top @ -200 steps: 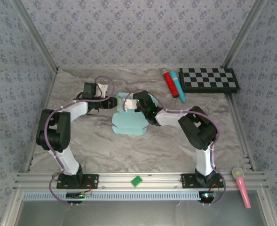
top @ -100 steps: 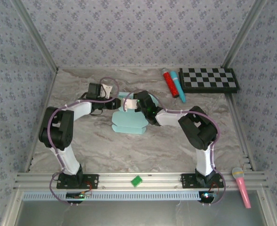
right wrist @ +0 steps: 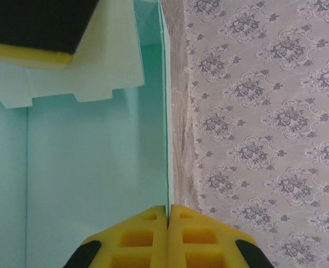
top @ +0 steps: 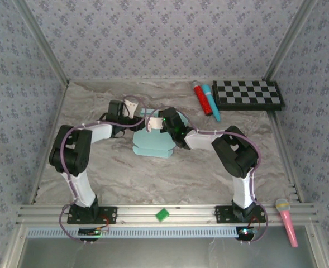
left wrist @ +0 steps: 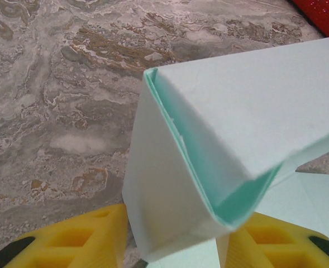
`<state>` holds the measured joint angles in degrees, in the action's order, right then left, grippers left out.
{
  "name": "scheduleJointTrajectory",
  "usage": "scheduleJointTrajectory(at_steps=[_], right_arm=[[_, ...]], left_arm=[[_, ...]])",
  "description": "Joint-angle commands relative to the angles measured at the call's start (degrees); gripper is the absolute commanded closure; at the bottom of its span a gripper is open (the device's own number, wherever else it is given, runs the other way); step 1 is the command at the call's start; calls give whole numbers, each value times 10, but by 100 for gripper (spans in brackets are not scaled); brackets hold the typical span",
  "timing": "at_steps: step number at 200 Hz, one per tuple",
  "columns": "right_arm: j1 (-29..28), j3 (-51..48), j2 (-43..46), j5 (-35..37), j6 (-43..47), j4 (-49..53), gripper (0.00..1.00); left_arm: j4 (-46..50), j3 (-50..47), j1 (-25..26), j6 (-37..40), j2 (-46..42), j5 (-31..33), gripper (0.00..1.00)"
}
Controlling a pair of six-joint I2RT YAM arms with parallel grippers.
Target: Fold the paper box
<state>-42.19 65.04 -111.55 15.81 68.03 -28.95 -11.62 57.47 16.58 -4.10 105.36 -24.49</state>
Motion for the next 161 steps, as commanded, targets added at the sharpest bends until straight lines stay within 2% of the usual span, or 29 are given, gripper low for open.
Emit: scheduleJointTrajectory(at_steps=[1,89,161], right_arm=[[-10,7,-12,-19,3,22,100],[-12,9,-13,-16,3,18,100],[-17,6,-11,-9,-3,1,100]], left_arm=[[-37,7,8,11,11,19,57],[-39,11,20,10,9,53,72],[-26,7,43,46,-9,130,88]])
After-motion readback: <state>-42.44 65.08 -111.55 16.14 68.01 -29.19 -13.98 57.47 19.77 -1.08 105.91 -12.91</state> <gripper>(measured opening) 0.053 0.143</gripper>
